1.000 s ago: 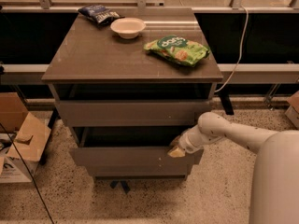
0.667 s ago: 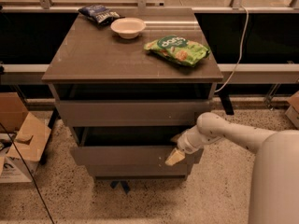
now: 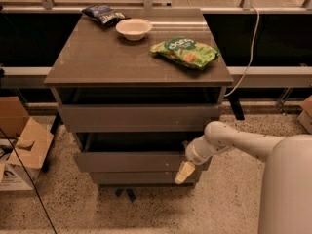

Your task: Open middle drawer

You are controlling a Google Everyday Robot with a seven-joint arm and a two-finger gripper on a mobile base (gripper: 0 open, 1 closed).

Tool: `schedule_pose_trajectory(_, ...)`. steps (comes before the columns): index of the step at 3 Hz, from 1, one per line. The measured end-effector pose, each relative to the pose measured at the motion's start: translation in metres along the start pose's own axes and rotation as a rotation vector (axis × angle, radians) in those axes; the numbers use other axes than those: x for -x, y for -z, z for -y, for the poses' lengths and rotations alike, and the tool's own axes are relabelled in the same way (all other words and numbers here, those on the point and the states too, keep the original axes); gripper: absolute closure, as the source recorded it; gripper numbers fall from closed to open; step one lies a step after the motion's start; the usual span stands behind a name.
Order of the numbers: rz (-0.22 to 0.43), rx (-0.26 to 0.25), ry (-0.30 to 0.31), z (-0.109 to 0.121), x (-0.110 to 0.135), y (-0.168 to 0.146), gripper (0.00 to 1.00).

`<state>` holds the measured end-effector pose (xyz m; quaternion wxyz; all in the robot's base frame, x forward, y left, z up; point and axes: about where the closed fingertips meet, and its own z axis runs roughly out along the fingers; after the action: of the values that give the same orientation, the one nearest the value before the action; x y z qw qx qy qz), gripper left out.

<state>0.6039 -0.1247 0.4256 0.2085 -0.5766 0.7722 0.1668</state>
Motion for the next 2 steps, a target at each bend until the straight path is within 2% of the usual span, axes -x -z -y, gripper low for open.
schedule_pose_trajectory(1,-0.021,0.035,0.011,-0.0039,-0.0050,-0.0056,0.25)
schedule_pose_trajectory(2,-0.061,0.091,0.057,-0.0106,-0.0113,-0.0070,0.49)
